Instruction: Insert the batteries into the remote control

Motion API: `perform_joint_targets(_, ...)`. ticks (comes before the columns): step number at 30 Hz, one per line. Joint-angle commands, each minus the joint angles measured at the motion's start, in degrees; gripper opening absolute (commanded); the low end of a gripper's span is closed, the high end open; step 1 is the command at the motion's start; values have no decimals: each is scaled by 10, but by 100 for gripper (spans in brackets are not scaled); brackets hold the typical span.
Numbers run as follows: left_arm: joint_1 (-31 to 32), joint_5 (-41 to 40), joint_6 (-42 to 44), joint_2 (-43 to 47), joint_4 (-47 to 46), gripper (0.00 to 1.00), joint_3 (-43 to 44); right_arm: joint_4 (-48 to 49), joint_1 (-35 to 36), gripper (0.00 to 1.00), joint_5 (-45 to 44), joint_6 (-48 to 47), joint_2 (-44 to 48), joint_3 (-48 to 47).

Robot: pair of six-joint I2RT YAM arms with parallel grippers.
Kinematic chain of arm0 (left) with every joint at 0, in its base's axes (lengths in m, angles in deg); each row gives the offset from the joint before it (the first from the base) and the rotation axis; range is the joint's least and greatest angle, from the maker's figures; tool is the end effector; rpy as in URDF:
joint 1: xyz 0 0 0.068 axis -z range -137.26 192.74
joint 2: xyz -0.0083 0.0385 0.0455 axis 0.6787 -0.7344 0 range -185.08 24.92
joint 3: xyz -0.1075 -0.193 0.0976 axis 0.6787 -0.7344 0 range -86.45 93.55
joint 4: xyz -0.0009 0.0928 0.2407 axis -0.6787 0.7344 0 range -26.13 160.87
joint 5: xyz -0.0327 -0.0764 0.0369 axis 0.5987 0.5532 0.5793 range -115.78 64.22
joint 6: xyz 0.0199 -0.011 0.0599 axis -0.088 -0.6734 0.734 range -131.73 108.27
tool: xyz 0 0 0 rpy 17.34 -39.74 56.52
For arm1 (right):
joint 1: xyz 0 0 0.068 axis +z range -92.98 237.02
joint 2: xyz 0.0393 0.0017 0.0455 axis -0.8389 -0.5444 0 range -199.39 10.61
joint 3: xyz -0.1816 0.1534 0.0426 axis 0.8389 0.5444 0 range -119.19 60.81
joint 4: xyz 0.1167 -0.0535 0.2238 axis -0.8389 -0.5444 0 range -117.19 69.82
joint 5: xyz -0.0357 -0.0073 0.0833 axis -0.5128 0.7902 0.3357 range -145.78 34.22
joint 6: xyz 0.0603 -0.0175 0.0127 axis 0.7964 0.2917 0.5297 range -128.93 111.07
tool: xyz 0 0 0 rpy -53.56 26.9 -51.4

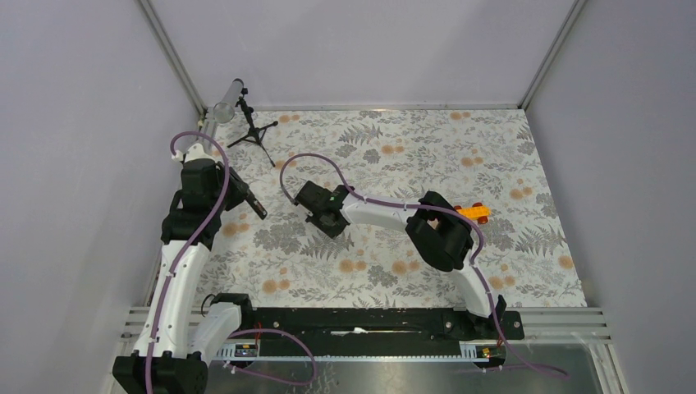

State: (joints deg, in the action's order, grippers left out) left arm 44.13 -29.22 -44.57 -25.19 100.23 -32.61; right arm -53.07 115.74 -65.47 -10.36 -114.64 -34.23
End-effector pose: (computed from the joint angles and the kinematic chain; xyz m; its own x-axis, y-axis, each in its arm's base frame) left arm 0.2125 -0.0022 0.3000 -0.4386 -0.5308 -0.7252 -0.3145 0.8466 -0.4294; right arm 0.2398 0.3784 0.1233 -0.4427 -0.7763 -0.4487 -0.8143 0.5576 -0.1613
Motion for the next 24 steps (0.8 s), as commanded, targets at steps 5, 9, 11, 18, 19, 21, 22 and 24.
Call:
perform_joint_targets(5, -8, 14, -5, 8, -24, 0, 12, -29, 3, 0, 21, 31, 8, -8)
perform_joint_targets(9, -11, 16, -5, 10, -23, 0, 12, -27, -28, 0, 189, 77, 49, -28)
perform_joint_targets(11, -12, 17, -6, 10, -23, 0, 10, -7, -67, 0, 316, 108, 67, -15)
perform_joint_targets(18, -13, 25, -15, 12, -28, 0, 2, 139, -165, 0, 592, 230, 79, 95)
perform_joint_targets(19, -13, 25, -16, 12, -28, 0, 1, 149, -170, 0, 596, 234, 77, 103)
perform_joint_targets(21, -13, 27, -19, 11, -29, 0, 1, 142, -173, 0, 574, 225, 74, 104)
perform_joint_targets(22, -13, 27, -19, 11, -30, 0, 1, 130, -172, 0, 557, 215, 77, 101)
perform_joint_targets(24, -13, 28, -22, 10, -32, 0, 1, 128, -172, 0, 524, 193, 95, 105)
